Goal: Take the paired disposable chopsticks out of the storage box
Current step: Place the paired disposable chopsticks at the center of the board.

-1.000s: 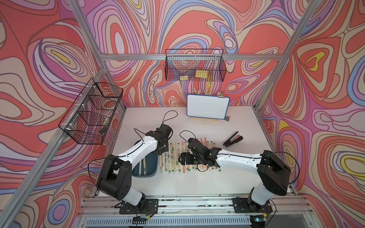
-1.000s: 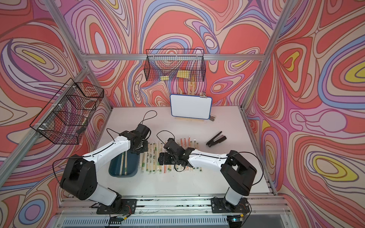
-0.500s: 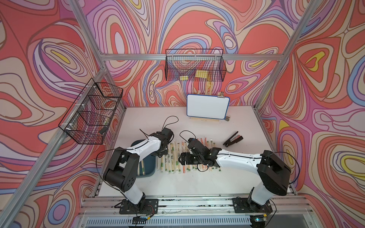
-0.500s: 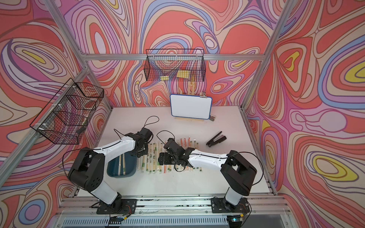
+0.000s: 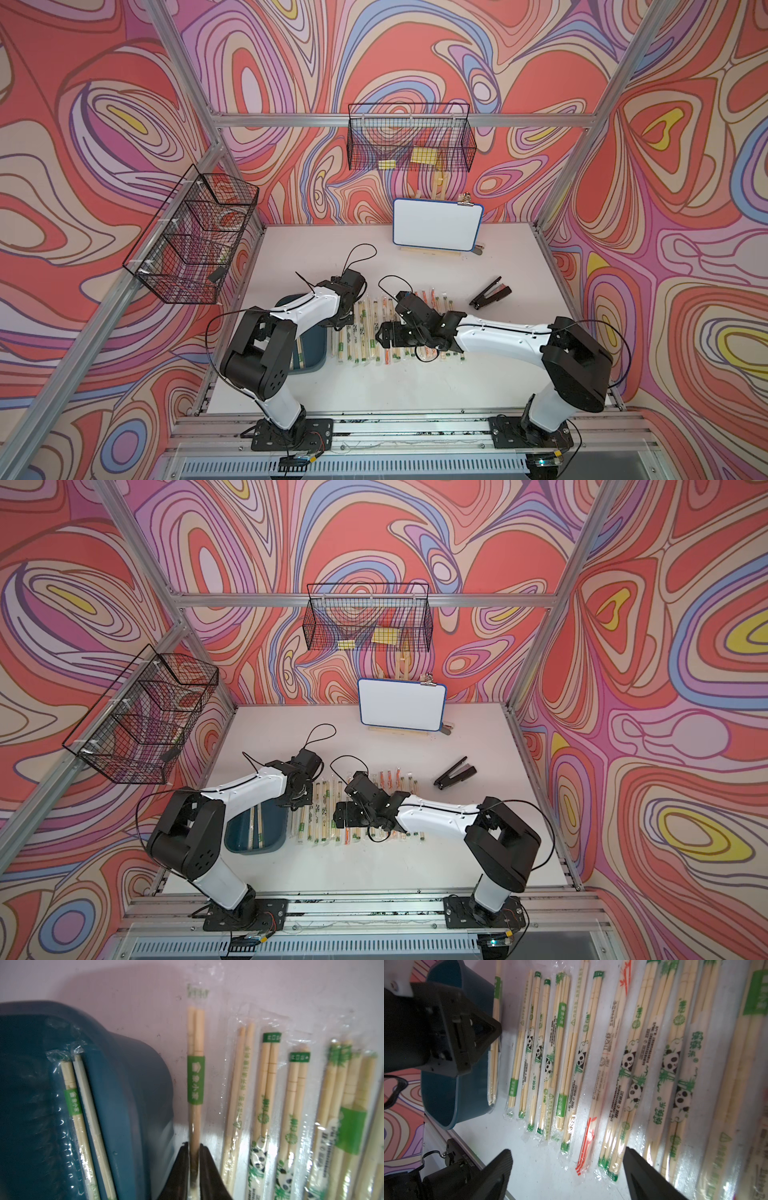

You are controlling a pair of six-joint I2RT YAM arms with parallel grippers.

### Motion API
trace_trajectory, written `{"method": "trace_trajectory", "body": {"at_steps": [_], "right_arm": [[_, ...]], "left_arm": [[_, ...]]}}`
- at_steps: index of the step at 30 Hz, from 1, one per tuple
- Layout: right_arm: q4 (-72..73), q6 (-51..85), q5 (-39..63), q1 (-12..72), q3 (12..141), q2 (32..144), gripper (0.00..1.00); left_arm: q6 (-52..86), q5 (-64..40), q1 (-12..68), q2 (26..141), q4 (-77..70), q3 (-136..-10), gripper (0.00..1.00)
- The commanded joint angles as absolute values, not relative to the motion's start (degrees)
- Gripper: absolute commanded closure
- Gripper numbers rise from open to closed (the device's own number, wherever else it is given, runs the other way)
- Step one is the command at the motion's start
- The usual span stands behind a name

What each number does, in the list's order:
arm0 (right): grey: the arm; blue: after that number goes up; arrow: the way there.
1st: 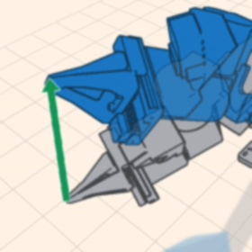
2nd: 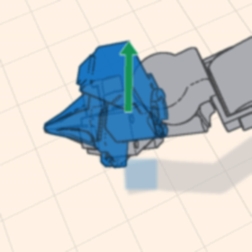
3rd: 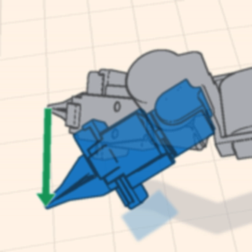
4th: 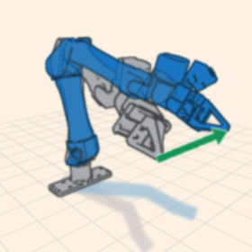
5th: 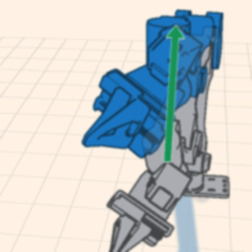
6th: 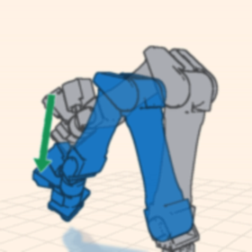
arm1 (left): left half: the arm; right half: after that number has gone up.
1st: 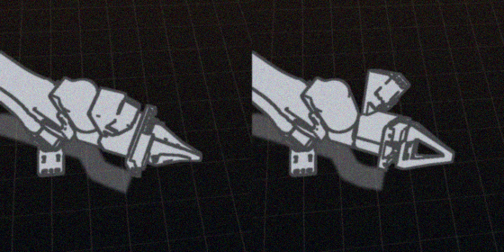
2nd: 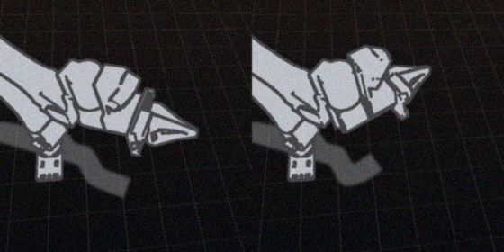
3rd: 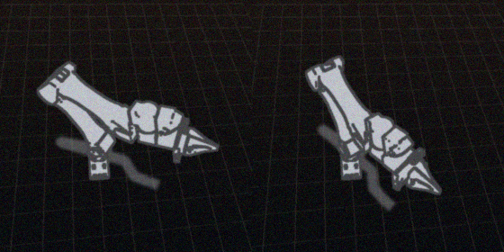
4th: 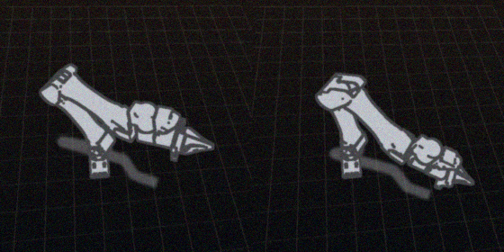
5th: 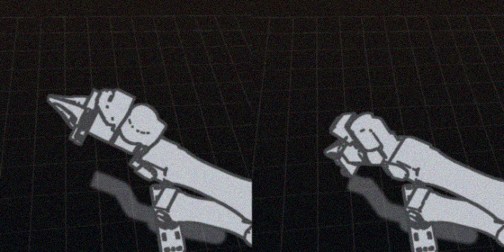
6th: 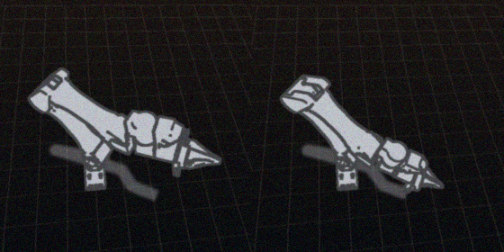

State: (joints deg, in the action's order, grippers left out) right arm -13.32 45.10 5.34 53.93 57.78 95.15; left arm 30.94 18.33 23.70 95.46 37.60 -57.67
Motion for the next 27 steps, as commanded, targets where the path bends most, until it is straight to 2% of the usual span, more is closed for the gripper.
{"method": "trace_trajectory", "body": {"at_steps": [1,4,14,27], "right_arm": [[-13.01,45.26,4.19,53.9,57.02,93.63,0.11],[-12.83,45.38,4.14,53.91,56.97,93.69,0.11],[-12.78,45.19,4.16,53.91,57.13,93.53,0.11],[-11.0,44.56,4.96,53.93,56.87,93.23,0.11]], "left_arm": [[30.16,16.1,24.14,94.3,37.0,-57.39,0.74],[30.41,14.98,24.15,92.63,37.06,-57.73,0.7],[35.1,17.92,22.87,84.25,41.14,-59.68,0.68],[38.77,10.23,5.56,74.6,38.97,-48.81,0.67]]}}
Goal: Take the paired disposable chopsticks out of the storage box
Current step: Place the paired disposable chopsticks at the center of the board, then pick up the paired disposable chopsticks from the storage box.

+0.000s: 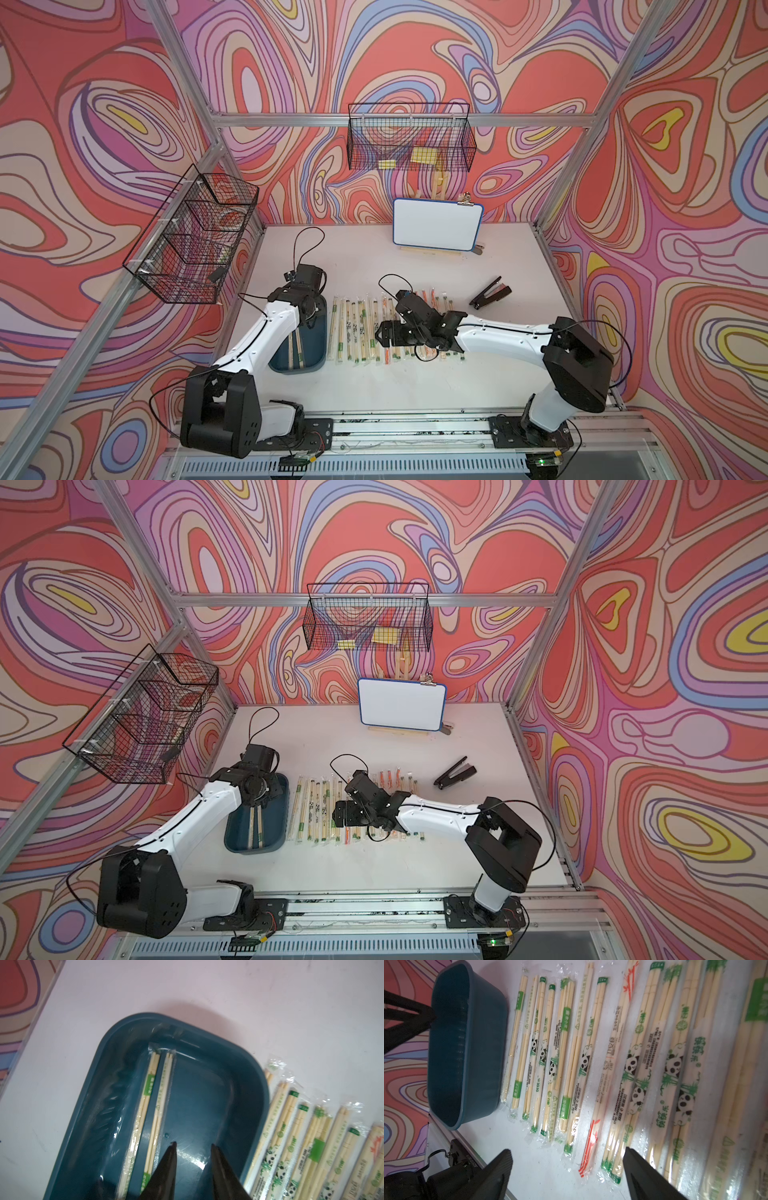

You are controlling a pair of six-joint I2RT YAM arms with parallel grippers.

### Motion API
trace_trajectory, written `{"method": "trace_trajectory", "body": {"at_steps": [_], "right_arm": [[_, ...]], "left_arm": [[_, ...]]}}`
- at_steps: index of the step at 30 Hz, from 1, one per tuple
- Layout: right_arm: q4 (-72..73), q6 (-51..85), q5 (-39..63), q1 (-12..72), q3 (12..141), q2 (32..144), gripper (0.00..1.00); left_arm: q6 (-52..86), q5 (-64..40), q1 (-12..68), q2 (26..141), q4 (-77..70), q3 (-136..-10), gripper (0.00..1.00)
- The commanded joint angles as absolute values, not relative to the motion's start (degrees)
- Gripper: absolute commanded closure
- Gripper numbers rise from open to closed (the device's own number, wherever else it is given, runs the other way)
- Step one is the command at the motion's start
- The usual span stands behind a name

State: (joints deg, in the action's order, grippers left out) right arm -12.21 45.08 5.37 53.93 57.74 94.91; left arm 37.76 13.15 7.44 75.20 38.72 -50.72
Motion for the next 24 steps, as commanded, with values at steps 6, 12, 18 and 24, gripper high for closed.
{"method": "trace_trajectory", "body": {"at_steps": [6,12,18,24], "right_arm": [[-9.55,44.49,5.29,53.91,56.52,93.25,0.11],[-8.88,44.0,5.8,53.9,56.34,93.51,0.11],[-8.94,43.42,5.85,53.83,56.12,93.6,0.11],[-8.8,43.46,5.89,53.85,56.07,93.62,0.11]], "left_arm": [[38.15,9.06,2.41,77.95,37.49,-46.68,0.67],[38.19,8.92,1.02,81.6,36.41,-46.22,0.67],[38.76,7.13,-1.48,83.64,34.55,-45.18,0.67],[38.11,6.84,-2.7,85.5,33.9,-45.09,0.67]]}}
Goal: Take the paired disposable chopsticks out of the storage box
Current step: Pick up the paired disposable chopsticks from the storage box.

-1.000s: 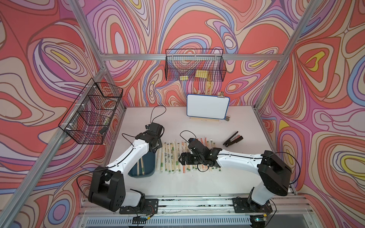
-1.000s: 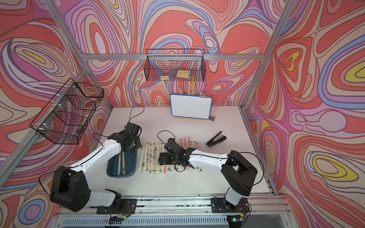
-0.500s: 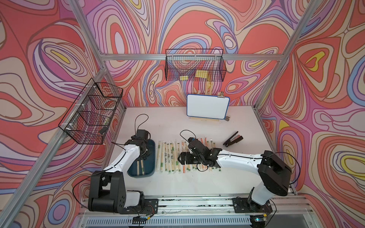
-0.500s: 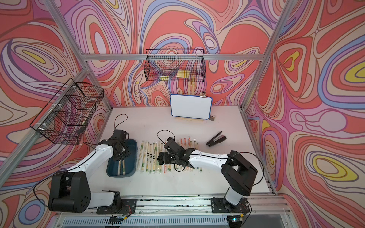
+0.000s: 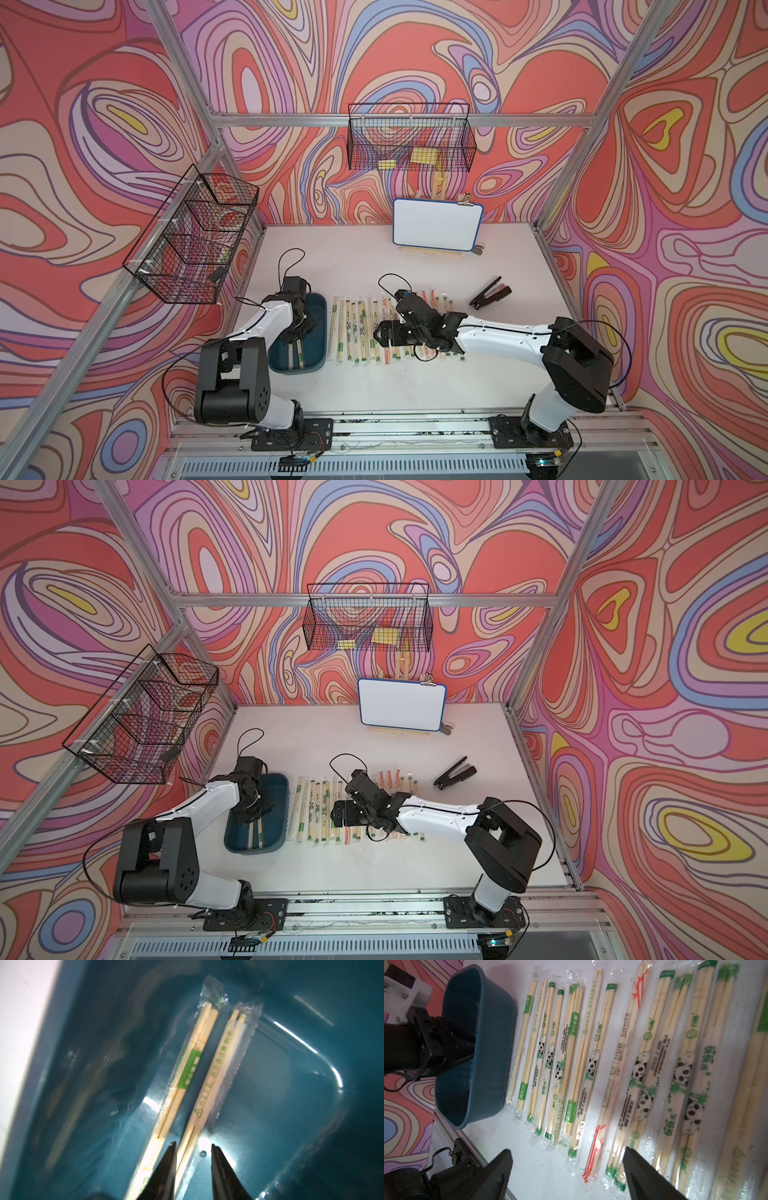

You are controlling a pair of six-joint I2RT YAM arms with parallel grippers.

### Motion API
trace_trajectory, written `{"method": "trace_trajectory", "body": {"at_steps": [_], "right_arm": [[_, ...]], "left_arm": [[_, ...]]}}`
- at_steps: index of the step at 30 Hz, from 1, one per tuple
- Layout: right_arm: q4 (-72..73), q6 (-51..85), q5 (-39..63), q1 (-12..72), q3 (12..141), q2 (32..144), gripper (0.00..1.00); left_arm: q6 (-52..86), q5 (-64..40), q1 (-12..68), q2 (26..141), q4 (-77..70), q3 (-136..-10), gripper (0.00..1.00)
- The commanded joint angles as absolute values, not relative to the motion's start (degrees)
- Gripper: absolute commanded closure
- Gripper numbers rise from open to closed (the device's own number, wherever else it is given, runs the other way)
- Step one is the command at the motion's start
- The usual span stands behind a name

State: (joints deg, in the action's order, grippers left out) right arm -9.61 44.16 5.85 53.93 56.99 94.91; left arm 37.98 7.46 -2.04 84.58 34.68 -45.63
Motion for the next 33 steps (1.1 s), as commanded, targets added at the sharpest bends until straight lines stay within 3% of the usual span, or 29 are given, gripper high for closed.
{"method": "trace_trajectory", "body": {"at_steps": [1,12,22,33], "right_arm": [[-8.87,43.42,5.88,53.86,56.07,93.61,0.11],[-9.84,43.51,5.1,53.7,55.82,92.71,0.11],[-9.94,43.51,4.89,53.71,55.95,92.58,0.11],[-9.93,43.58,5.18,53.7,56.08,93.0,0.11]], "left_arm": [[38.06,7.0,-2.72,85.8,33.86,-45.09,0.67],[38.55,5.82,-3.25,90.12,32.48,-44.82,0.67],[38.35,5.41,-3.25,90.12,32.42,-44.73,0.91],[37.8,5.1,-3.25,85.45,36.38,-47.28,1.0]]}}
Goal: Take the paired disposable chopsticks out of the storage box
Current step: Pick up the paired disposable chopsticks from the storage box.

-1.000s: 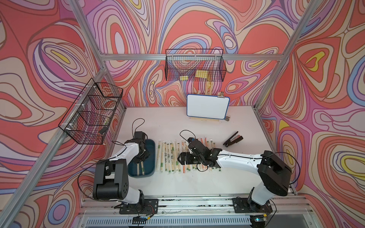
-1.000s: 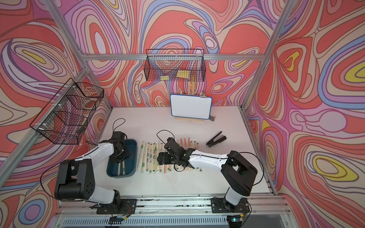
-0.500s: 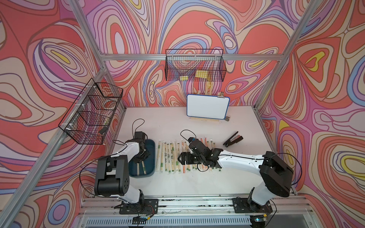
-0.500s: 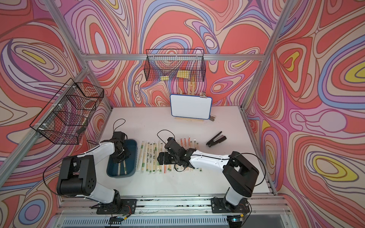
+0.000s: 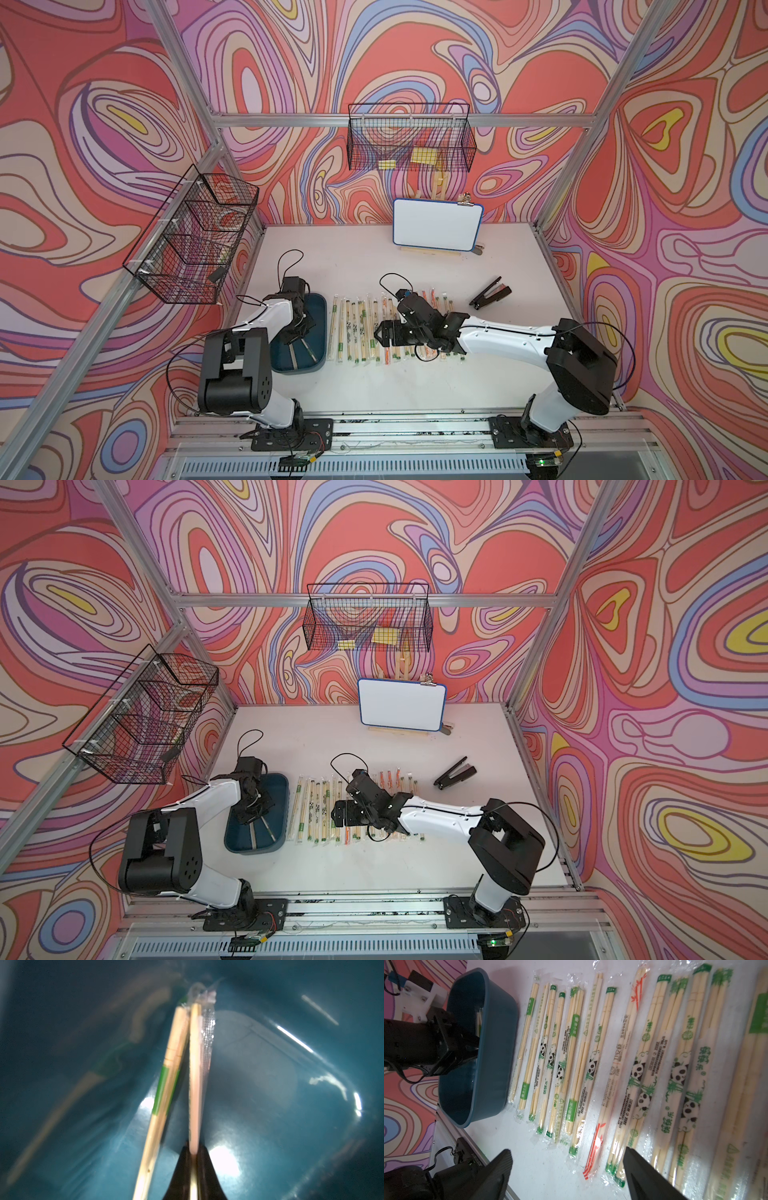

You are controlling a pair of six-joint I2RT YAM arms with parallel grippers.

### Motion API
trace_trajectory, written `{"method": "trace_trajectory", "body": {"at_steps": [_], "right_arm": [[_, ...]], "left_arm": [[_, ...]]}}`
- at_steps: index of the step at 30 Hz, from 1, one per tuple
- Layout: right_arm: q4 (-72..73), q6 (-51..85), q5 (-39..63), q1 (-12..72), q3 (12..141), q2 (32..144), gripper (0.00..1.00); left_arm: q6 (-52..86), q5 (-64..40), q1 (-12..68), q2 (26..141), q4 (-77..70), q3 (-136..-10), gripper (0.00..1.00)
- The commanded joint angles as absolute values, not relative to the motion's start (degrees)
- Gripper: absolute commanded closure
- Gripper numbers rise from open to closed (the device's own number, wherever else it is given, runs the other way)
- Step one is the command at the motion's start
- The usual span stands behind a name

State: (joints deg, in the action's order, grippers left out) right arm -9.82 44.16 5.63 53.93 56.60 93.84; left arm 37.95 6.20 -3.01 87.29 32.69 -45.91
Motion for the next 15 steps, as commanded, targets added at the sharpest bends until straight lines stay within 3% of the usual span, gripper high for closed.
{"method": "trace_trajectory", "body": {"at_steps": [1,15], "right_arm": [[-9.85,43.58,5.23,53.7,56.15,93.07,0.11],[-10.37,43.86,5.35,53.79,57.11,93.81,0.11]], "left_arm": [[37.52,5.04,-3.21,84.74,37.09,-47.98,1.0],[32.67,-0.27,-1.54,74.88,42.13,-55.62,1.0]]}}
